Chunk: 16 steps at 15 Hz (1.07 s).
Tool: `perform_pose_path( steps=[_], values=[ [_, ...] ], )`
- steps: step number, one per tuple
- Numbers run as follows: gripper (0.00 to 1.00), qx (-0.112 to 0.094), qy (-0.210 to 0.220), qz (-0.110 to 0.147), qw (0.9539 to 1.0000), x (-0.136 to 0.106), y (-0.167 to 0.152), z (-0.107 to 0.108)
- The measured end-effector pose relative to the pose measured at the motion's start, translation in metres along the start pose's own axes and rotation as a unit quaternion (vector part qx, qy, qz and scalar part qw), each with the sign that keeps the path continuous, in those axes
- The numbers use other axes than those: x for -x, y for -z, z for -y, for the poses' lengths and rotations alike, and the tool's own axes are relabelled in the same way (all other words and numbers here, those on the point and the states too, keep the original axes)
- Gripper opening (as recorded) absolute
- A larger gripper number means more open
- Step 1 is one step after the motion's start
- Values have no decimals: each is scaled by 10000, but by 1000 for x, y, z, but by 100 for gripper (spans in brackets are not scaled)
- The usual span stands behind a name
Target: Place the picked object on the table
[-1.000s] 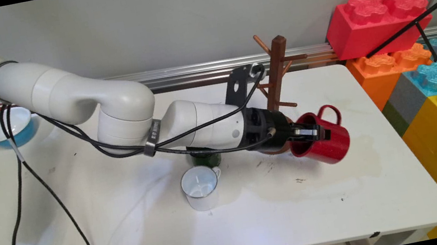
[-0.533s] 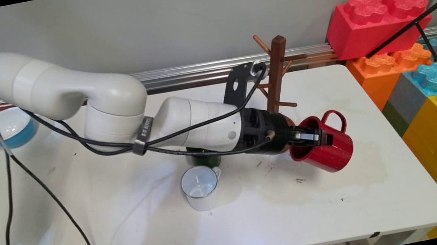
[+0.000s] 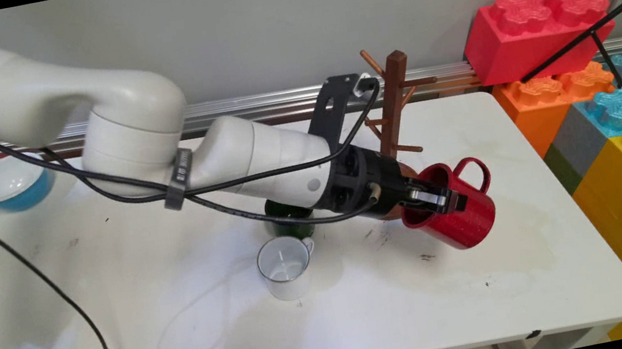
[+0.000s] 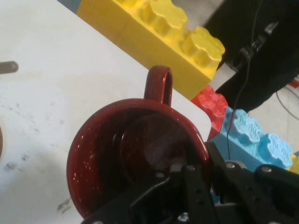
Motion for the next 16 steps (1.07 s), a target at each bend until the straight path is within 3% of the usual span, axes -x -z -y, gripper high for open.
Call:
perform_pose_path(
  steps=[9, 10, 11, 12, 16],
  values=[
    [0, -245, -372, 275, 9986, 7, 11, -14],
    [0, -503, -414, 325, 9973, 9, 12, -9],
    [0, -924, -506, 369, 9938, 10, 14, 0],
    [0, -1153, -513, 386, 9913, 10, 16, 5],
    [0, -942, -447, 606, 9927, 4, 17, -3]
  ],
)
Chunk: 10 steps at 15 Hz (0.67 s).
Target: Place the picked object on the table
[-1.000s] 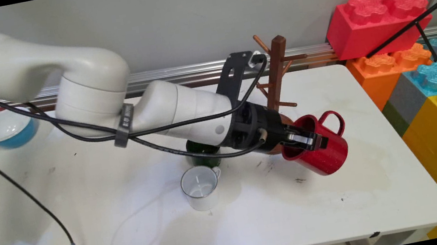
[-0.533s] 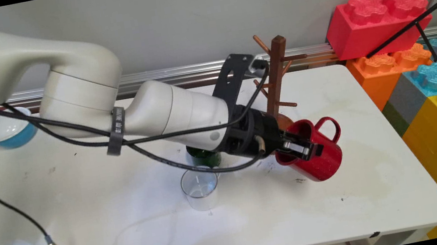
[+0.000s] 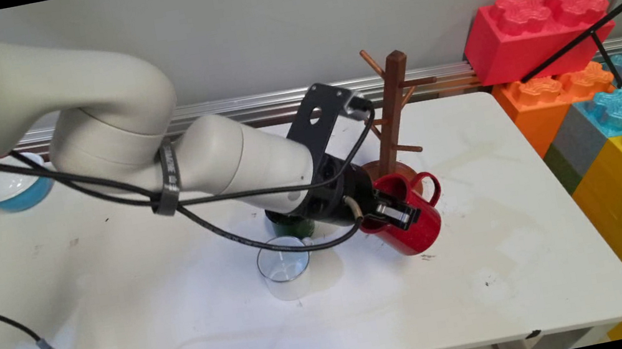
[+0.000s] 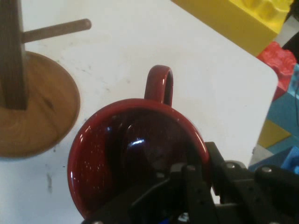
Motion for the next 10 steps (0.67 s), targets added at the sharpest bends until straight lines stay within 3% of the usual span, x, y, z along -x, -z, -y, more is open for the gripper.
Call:
perform_pose_path(
  steps=[5, 10],
  values=[
    [0, 237, -139, 145, 9995, -19, 13, -10],
    [0, 372, -705, 328, 9963, -31, 22, -15]
  ],
)
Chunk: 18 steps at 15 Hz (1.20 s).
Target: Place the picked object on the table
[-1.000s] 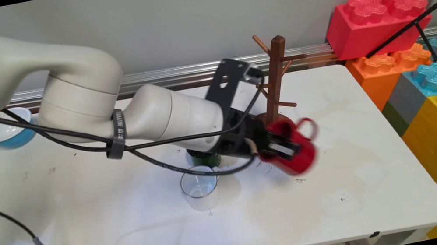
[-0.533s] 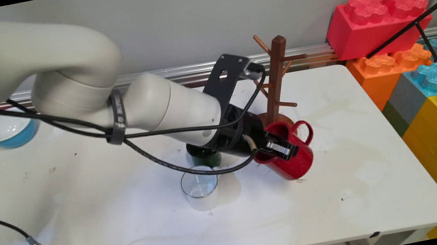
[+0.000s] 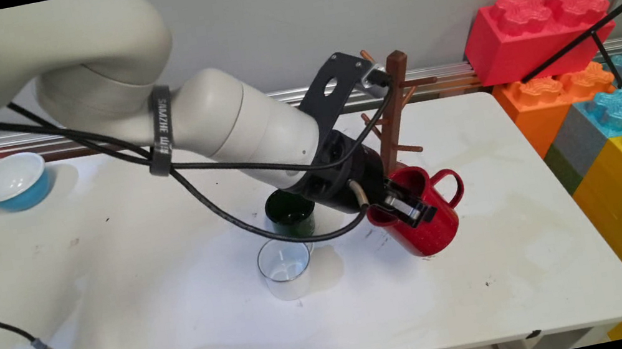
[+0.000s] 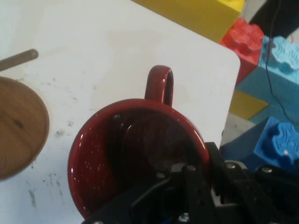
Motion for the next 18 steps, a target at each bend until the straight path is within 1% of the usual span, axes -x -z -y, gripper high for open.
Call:
perform_pose_path(
  steps=[3, 4, 6, 8, 10, 12, 13, 17, 18],
  values=[
    [0, 55, -499, 178, 9986, -3, 5, -2],
    [0, 62, -602, 214, 9979, -3, 6, -2],
    [0, 61, -865, 307, 9958, -4, 8, -3],
    [0, 47, -1164, 430, 9923, -5, 9, -5],
    [0, 24, -1463, 543, 9878, -5, 8, -7],
    [0, 0, -1779, 647, 9819, -6, 6, -8],
    [0, -6, -1870, 682, 9800, -6, 6, -9],
    [0, -42, -2363, 971, 9668, -2, -3, -6],
    [0, -58, -2435, 1041, 9643, -1, -6, -5]
  ],
)
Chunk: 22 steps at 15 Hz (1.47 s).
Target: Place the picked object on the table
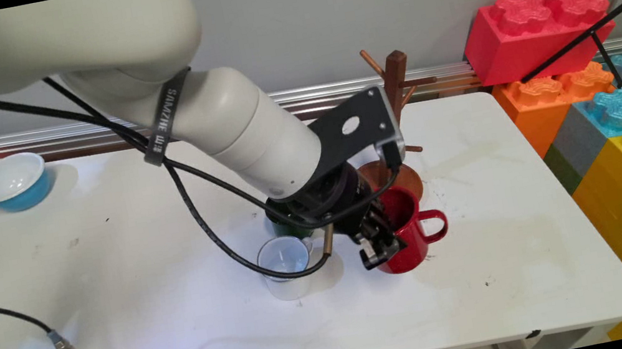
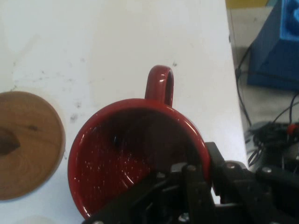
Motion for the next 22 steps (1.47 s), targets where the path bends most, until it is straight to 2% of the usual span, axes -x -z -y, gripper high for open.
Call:
perform_pose_path(
  steps=[6, 12, 22],
  values=[
    [0, -22, -354, 432, 9984, 12, -25, 6],
    [0, -41, -516, 674, 9964, 22, -45, 12],
    [0, -65, -598, 865, 9944, 32, -68, 18]
  ],
)
